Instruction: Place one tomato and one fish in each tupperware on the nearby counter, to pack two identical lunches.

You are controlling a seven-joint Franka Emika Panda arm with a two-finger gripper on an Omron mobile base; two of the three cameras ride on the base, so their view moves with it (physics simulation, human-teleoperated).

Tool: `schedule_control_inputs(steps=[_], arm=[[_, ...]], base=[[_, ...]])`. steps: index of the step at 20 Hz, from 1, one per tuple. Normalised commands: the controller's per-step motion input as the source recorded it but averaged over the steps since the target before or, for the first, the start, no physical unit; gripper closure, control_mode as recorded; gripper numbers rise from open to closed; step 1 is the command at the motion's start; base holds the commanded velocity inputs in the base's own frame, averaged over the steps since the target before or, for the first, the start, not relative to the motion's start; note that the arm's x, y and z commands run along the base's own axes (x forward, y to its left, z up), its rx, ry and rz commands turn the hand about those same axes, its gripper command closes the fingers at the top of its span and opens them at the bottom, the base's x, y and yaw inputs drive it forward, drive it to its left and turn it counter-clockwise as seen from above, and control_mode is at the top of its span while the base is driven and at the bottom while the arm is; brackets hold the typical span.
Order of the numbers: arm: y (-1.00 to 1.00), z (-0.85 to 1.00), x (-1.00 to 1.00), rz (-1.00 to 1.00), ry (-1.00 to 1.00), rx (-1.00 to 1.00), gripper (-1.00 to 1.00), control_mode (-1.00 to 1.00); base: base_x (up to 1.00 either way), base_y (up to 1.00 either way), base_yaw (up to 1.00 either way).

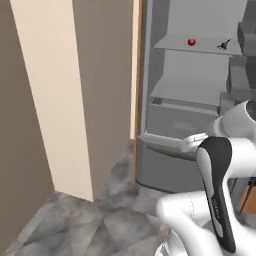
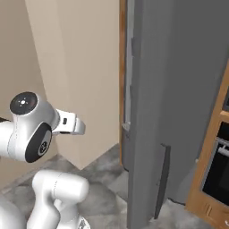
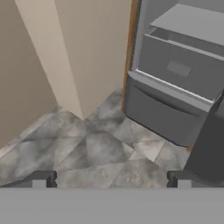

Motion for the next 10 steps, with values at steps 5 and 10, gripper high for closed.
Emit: schedule_control_inputs(steps=[5,10], arm=[[0.00,0.00,0.00,0.00,0.00,0.00,-1.00,1.00],[0.00,0.00,0.00,0.00,0.00,0.00,-1.00,1.00]], base=[[0.04,0.89,-0.58],[0.14,0.99,-0.50]])
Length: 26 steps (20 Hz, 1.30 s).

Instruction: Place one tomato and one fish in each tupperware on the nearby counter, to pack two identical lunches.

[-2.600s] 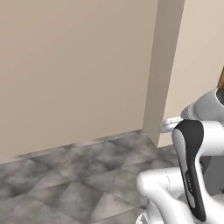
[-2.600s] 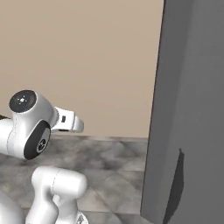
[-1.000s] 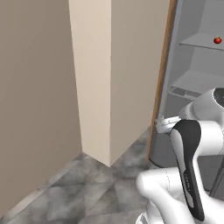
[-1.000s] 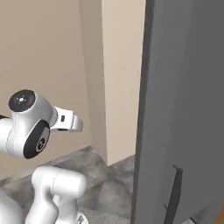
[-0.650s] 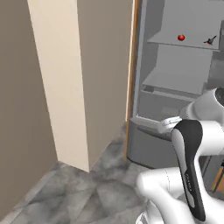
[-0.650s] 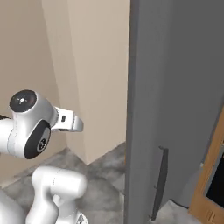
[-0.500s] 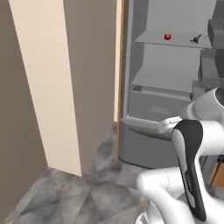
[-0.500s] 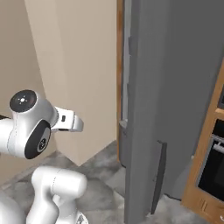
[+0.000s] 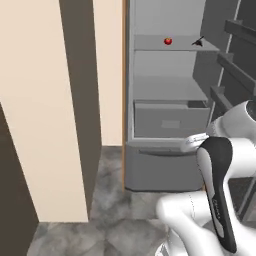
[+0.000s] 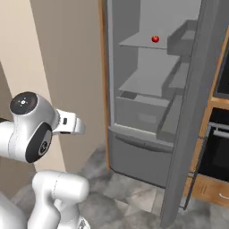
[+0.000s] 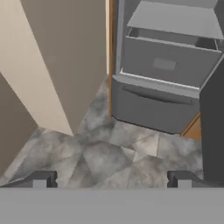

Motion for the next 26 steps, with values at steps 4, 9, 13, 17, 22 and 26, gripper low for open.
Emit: schedule_control_inputs(steps=[4,9,13,17,22,26], arm=[[0.00,0.00,0.00,0.00,0.00,0.00,-1.00,1.00],[0.00,0.00,0.00,0.00,0.00,0.00,-1.00,1.00],[0.00,0.00,0.00,0.00,0.00,0.00,-1.00,1.00],[0.00,0.00,0.00,0.00,0.00,0.00,-1.00,1.00],[0.00,0.00,0.00,0.00,0.00,0.00,-1.00,1.00],[0.00,0.00,0.00,0.00,0.00,0.00,-1.00,1.00]], base=[[0.24,0.16,-0.55],[0.31,-0.11,-0.44],[0.76,0.09,-0.19],[0.89,0.24,-0.09],[1.00,0.43,-0.02],[1.00,0.19,-0.07]])
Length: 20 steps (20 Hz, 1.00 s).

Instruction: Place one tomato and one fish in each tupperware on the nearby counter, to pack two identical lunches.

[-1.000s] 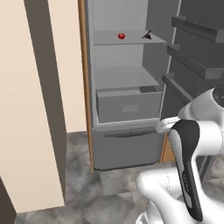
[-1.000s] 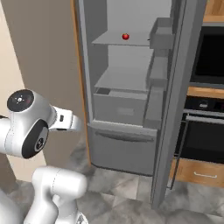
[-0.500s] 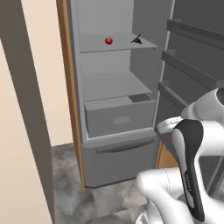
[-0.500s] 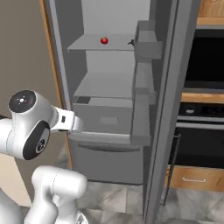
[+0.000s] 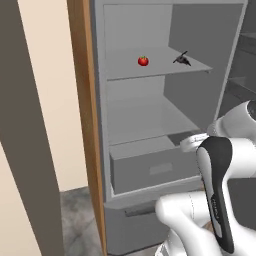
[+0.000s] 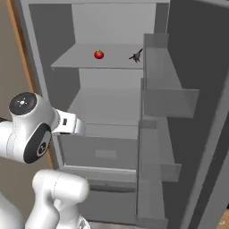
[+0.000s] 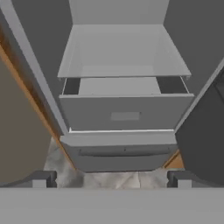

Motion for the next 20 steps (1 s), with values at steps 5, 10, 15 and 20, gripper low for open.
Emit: schedule_control_inputs(steps=[5,10,15,20], arm=[[0.00,0.00,0.00,0.00,0.00,0.00,-1.00,1.00],[0.00,0.00,0.07,0.00,0.00,0.00,-1.00,-1.00],[-0.06,0.28,0.00,0.00,-0.09,0.00,-1.00,-1.00],[0.00,0.59,0.00,0.00,-0.15,0.00,-1.00,-1.00]], base=[[0.99,0.00,-0.06],[0.60,0.00,-0.01],[0.00,0.00,0.00],[0.00,0.00,0.00]])
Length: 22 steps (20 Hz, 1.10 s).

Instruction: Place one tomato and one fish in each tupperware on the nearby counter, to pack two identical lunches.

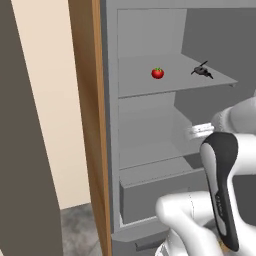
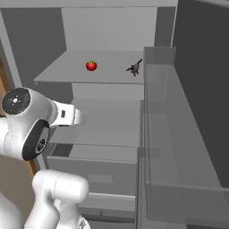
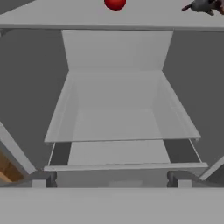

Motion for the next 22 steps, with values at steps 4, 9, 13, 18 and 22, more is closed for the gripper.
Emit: schedule_control_inputs(steps=[4,9,13,18,22], arm=[[0.02,0.67,0.04,-0.03,-0.07,0.01,-1.00,-1.00],[0.01,0.55,0.26,0.00,-0.09,0.09,-1.00,-1.00],[0.16,0.22,0.57,0.00,-0.18,0.11,-1.00,-1.00],[0.31,0.14,0.77,-0.01,-0.03,0.03,-1.00,-1.00],[0.05,0.13,0.74,-0.10,0.02,0.00,-1.00,-1.00]], base=[[0.00,0.00,0.00],[0.00,0.00,0.00],[0.00,0.00,0.00],[0.00,0.00,0.00],[0.00,0.00,0.00]])
